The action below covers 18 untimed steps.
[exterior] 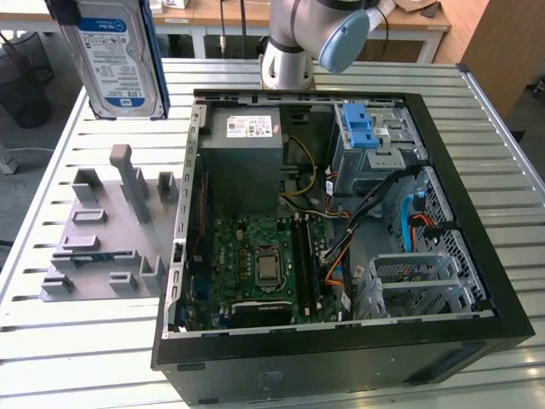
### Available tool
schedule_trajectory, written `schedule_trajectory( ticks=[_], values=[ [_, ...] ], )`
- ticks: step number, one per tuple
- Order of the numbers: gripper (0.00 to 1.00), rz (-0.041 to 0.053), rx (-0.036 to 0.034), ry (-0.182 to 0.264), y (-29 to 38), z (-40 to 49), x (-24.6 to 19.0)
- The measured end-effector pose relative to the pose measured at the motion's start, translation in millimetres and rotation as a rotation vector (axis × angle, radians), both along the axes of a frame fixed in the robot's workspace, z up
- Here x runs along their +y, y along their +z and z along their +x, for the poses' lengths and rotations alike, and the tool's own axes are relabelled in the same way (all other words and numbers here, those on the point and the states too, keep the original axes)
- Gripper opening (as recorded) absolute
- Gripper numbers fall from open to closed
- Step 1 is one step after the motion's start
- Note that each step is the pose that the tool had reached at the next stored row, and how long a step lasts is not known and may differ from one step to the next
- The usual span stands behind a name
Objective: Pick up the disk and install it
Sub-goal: 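Pick up the disk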
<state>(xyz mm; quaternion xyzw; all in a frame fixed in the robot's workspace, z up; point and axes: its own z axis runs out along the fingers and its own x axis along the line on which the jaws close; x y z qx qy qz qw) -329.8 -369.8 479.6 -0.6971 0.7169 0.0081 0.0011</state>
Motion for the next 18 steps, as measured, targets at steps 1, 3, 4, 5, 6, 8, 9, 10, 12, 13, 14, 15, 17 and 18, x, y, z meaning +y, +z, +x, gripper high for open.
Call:
schedule_trajectory(
  ticks=[1,3,4,5,6,8,9,10,12,13,14,15,17,18],
  values=[
    [0.36,0.0,0.0,0.0,0.0,1.6,-0.7],
    [0.36,0.0,0.0001,-0.001,0.0,4.5,-2.1],
    [0.36,0.0,0.0002,-0.001,0.0,6.1,-2.7],
    [0.36,0.0,0.0003,-0.001,0.0,7.6,-3.3],
    [0.36,0.0,0.0004,-0.001,0.0,9.2,-4.0],
    [0.36,0.0,0.0006,-0.002,0.0,12.4,-5.2],
    [0.36,0.0,0.0007,-0.002,0.0,14.2,-5.6],
    [0.36,0.0,0.0008,-0.002,0.0,16.0,-6.0],
    [0.36,0.0,0.0008,-0.002,0.0,19.9,-6.6],
    [0.36,-0.0001,0.0008,-0.002,0.0,21.7,-6.9],
    [0.36,0.0,0.0008,-0.002,0.0,23.6,-7.1],
    [0.36,0.0,0.0007,-0.002,-0.1,25.5,-7.4],
    [0.36,0.0,0.0008,-0.002,0.0,29.3,-8.0],
    [0.36,0.0,0.0009,-0.002,0.0,31.3,-8.3]
  ],
)
